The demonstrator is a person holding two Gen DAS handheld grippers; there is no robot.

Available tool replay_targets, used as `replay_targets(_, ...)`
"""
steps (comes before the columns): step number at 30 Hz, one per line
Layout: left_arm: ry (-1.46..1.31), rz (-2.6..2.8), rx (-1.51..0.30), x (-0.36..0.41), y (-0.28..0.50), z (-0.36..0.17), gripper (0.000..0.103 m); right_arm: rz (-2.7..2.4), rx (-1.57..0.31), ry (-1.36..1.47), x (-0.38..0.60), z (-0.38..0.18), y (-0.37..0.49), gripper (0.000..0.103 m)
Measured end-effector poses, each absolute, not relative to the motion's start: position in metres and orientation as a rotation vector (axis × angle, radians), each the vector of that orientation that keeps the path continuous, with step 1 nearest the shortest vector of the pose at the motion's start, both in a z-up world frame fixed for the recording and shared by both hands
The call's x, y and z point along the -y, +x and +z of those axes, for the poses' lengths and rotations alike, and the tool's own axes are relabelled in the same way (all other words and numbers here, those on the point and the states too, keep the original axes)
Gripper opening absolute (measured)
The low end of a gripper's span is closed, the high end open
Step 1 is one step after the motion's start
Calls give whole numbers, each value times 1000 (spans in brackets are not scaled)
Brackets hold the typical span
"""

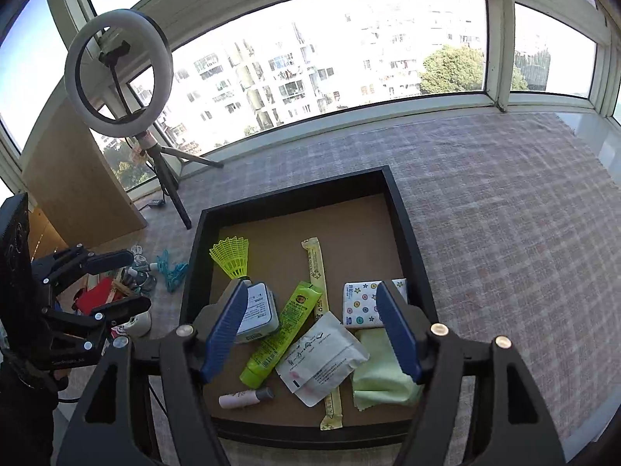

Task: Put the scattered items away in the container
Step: 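Move both open tools back over the pile of items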

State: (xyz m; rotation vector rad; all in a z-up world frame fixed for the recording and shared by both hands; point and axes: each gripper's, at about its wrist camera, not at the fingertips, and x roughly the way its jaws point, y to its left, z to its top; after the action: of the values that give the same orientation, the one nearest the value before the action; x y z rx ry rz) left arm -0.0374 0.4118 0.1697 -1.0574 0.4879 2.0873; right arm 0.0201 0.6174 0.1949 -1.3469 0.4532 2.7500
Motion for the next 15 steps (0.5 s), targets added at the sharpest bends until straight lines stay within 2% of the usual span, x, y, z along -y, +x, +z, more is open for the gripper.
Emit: replay_targets(15,-1095,2166,-382,-361,-34,172,59,2799,-379,-1383,-581,191,6,68)
